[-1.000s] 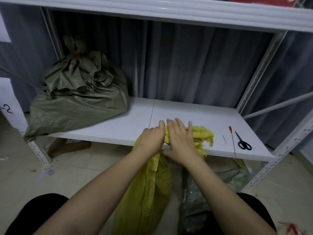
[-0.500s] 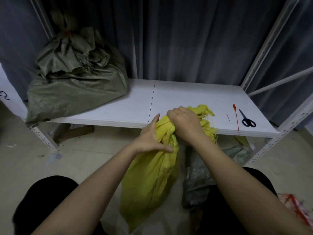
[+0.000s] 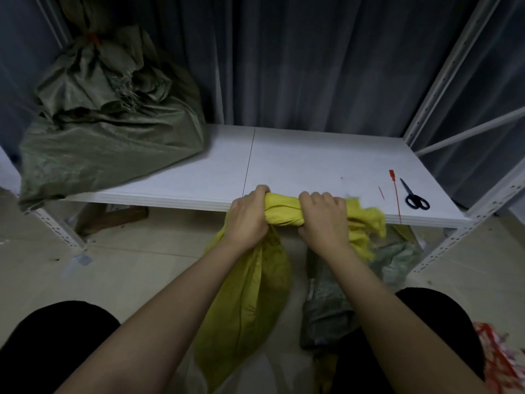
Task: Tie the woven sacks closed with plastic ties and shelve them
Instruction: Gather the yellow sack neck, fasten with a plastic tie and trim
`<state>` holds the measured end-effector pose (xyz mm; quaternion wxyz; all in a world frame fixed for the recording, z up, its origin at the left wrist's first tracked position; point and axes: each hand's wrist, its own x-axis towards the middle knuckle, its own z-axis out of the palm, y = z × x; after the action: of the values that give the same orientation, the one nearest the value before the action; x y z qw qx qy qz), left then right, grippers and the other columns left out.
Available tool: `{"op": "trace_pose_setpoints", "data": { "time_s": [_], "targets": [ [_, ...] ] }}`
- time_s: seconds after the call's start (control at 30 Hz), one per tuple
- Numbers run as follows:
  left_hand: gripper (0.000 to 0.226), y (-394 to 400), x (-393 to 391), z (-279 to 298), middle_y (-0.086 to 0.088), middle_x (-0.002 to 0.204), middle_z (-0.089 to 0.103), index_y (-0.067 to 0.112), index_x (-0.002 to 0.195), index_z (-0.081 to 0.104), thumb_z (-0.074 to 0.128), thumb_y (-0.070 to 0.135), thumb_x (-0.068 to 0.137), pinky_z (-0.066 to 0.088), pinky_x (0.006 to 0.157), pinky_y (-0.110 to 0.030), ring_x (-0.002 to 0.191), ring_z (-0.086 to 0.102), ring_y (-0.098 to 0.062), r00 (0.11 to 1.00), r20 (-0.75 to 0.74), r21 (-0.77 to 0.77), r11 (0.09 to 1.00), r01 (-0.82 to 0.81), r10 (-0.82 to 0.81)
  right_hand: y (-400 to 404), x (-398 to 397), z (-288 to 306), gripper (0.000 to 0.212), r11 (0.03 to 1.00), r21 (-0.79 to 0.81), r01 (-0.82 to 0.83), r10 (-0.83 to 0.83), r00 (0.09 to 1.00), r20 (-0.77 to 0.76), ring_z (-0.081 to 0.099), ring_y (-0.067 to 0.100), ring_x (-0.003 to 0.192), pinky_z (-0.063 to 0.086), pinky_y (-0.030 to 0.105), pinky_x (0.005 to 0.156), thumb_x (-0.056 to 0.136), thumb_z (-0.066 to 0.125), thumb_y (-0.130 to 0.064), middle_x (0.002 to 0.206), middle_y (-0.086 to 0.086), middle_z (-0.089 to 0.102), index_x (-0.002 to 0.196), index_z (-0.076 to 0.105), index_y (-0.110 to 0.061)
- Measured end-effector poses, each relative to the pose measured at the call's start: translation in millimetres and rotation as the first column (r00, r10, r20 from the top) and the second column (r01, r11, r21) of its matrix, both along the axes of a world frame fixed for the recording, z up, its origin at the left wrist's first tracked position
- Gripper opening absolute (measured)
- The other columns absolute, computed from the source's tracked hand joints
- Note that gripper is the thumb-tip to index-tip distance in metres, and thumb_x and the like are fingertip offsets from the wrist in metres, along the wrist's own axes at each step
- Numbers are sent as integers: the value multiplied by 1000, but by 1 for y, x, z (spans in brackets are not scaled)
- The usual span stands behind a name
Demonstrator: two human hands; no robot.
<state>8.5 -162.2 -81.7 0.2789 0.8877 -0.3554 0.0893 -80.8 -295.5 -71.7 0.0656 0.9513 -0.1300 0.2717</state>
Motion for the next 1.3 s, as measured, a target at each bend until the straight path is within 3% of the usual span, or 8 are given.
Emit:
{"op": "trace_pose_setpoints", "data": {
  "time_s": [0.13, 0.3, 0.37, 0.5, 0.77, 1.0, 1.17, 1.3],
  "targets": [
    [67, -16, 13, -10, -7, 116, 48, 16, 136, 31, 47, 0, 73, 28, 95, -35, 111, 45, -30, 996, 86, 173, 985, -15, 0, -8, 14, -34, 80, 919, 372, 132, 45, 901, -431, 35, 28, 126, 16, 52, 110, 70, 66, -58, 131, 6, 43, 133, 34, -21],
    [66, -29, 40, -14, -10, 102, 54, 9, 129, 46, 67, 17, 67, 39, 84, -38, 92, 54, -33, 965, 259, 383, 922, -53, -52, -31, 46, -20, 93, 811, 573, 122, 231, 832, -505, 20, 23, 138, 13, 51, 114, 66, 68, -65, 149, 0, 28, 141, 30, -26],
    [70, -35, 41, -13, -10, 85, 57, 7, 114, 57, 80, 21, 49, 45, 71, -35, 73, 57, -32, 950, 305, 373, 926, -58, -63, -32, 51, -14, 79, 851, 524, 18, 226, 889, -398, 36, 24, 130, 27, 44, 109, 67, 70, -58, 138, 1, 45, 132, 43, -23],
    [71, -41, 17, -5, -10, 111, 47, 13, 140, 33, 55, 10, 73, 29, 94, -38, 103, 46, -32, 986, 132, 359, 932, 48, -101, -22, 40, -13, 42, 839, 544, -24, 213, 934, -286, 58, 30, 96, 39, 34, 69, 75, 66, -38, 103, 7, 63, 104, 50, -12],
    [93, -6, -15, 24, -5, 142, 33, 25, 147, 14, 73, 24, 75, 27, 107, -30, 132, 31, -20, 846, -454, 157, 909, 386, -281, -28, -3, -16, 29, 990, 26, -137, 139, 978, -158, 59, 30, 68, 41, 30, 56, 56, 76, -13, 70, 7, 60, 79, 58, -12],
    [30, 10, -17, 8, 9, 85, 64, 25, 88, 62, 83, 27, 67, 44, 67, -13, 79, 58, -7, 774, -569, -38, 950, 311, -276, -5, -1, 6, 15, 839, -398, -370, 440, 893, 98, 51, 25, 58, 38, 32, 60, 61, 55, -4, 62, 4, 50, 71, 48, -14],
    [35, 7, -16, -12, 1, 91, 66, 18, 92, 62, 56, 45, 69, 43, 77, -31, 92, 56, -22, 974, -173, 96, 981, 167, -149, -9, 2, -4, 29, 895, -284, -343, 374, 925, 62, 53, 27, 66, 41, 33, 63, 60, 57, -9, 72, 5, 54, 87, 49, -14],
    [39, 8, -4, -12, -4, 114, 64, 16, 116, 58, 49, 26, 79, 34, 101, -33, 113, 55, -26, 990, 30, 270, 955, 126, -140, -18, -3, -17, 78, 913, 257, -318, 389, 869, -306, 47, 25, 115, 37, 37, 94, 68, 68, -25, 125, 0, 55, 140, 38, -26]
  ]
}}
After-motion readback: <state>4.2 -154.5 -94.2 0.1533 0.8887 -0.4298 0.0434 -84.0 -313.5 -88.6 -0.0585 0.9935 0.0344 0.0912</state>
